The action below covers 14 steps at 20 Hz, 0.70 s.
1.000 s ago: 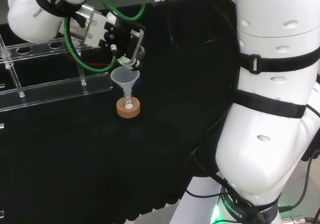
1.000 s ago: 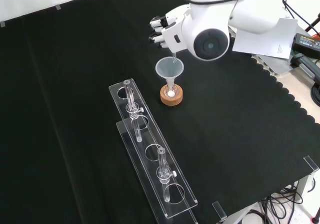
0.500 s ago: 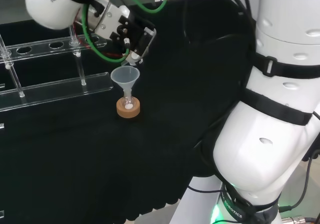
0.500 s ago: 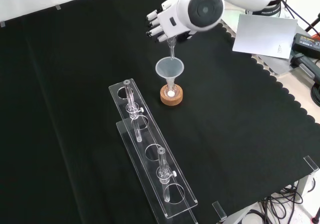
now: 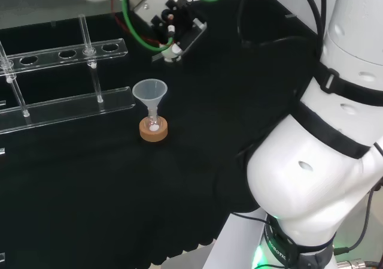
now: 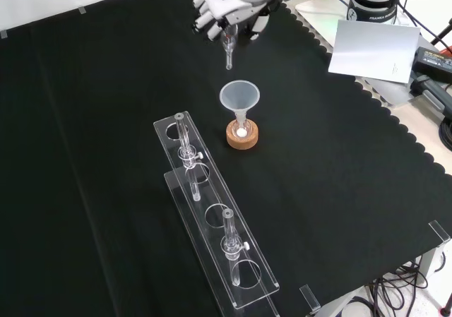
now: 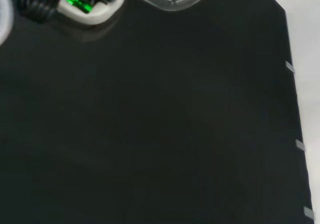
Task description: Pour all the NaCl from the weighing funnel into the round-bottom flask.
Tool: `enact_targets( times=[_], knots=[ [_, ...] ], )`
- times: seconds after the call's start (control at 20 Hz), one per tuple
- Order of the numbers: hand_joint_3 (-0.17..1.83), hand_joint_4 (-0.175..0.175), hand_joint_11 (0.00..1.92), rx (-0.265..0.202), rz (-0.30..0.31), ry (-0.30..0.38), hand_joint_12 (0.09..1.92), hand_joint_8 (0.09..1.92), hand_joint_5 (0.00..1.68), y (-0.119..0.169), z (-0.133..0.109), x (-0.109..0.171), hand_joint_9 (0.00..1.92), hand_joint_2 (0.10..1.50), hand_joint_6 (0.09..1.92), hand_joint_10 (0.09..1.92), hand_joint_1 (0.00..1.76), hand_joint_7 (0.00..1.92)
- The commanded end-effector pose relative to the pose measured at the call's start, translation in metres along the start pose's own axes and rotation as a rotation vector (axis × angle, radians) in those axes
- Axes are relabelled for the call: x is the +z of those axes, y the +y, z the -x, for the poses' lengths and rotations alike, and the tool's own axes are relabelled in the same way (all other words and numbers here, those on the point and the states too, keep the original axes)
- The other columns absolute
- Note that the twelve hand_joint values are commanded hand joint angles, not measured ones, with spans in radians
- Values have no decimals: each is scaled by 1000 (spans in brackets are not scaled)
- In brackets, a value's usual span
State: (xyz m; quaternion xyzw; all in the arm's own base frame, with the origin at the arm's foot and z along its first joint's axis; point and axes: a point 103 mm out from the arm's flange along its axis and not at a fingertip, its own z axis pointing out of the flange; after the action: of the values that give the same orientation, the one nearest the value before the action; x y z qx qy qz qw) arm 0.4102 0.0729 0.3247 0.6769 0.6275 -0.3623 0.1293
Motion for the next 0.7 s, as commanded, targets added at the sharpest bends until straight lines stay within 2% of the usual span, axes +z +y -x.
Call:
enact_targets(
  times=[0.05,0.35,0.7],
  knots=[
    [652,175,880,-105,24,193,985,652,1242,7,-20,21,1008,672,730,254,1110,640],
    [652,175,876,-87,81,330,987,651,1242,11,-9,34,1007,672,729,253,1111,640],
    [652,175,874,-91,144,483,989,651,1243,14,0,41,1007,672,728,252,1111,639]
  ],
)
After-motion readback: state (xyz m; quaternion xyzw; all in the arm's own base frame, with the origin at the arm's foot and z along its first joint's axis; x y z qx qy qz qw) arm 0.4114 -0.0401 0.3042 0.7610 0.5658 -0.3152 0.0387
